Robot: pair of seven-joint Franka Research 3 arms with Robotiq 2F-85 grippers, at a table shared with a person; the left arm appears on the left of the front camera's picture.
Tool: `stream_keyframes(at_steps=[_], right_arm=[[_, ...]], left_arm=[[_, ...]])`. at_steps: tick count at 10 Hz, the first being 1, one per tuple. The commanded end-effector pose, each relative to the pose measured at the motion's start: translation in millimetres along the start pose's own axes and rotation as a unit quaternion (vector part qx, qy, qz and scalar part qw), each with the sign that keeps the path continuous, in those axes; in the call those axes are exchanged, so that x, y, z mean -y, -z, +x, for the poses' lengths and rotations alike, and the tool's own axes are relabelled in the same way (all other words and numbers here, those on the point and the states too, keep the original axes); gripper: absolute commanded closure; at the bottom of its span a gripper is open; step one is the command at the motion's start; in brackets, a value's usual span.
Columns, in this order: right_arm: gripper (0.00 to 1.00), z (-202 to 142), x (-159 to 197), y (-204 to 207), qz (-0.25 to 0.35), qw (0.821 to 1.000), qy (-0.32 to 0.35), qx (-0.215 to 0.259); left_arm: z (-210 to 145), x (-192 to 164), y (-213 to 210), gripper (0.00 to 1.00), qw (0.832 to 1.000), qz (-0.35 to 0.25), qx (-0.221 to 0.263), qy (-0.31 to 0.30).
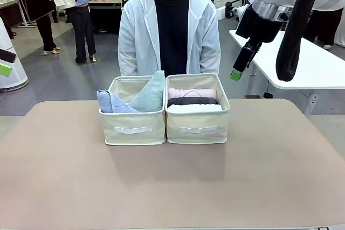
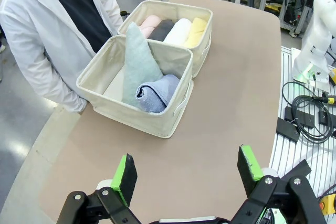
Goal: Sort the towels based on their folding style.
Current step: Pick up another triangle-folded towel from the table and place it in the left Fabric basket.
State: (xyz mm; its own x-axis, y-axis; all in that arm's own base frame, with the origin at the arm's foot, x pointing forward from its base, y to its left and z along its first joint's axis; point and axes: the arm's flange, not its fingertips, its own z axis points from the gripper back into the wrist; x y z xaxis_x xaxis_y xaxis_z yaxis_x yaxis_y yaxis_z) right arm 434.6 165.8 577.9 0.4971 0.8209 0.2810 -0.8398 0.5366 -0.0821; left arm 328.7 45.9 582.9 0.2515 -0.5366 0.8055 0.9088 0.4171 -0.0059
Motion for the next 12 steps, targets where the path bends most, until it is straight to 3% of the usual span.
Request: stream_keyframes(at_steps=[1,6,7,10,12], right_arm=[[0.00,-3.4,-3.9,3.6,0.004,1.000,0.006,0.004],[0.00,0.9,-1.4,0.4,0.001,1.000,-0.002,0.000],[0.00,-21.9,13.2,-13.9,0.078,0.994,-0.026,0.074],[0.00,-103.2,48.2,-63.3,0.196,0.953,-0.034,0.230],[0.00,-166.8,61.0,-84.7,0.211,0.932,-0.006,0.293]], left_arm=[[-0.2,-0.1,-0.6,0.00,1.000,-0.003,0.004,0.002],[-0.2,-0.1,-0.6,0.00,1.000,-0.003,0.004,0.002],[-0.2,-0.1,-0.6,0.00,1.000,-0.003,0.004,0.002],[-0.2,-0.1,-0.6,0.00,1.000,-0.003,0.004,0.002],[-0.2,-0.1,-0.6,0.00,1.000,-0.003,0.004,0.002]])
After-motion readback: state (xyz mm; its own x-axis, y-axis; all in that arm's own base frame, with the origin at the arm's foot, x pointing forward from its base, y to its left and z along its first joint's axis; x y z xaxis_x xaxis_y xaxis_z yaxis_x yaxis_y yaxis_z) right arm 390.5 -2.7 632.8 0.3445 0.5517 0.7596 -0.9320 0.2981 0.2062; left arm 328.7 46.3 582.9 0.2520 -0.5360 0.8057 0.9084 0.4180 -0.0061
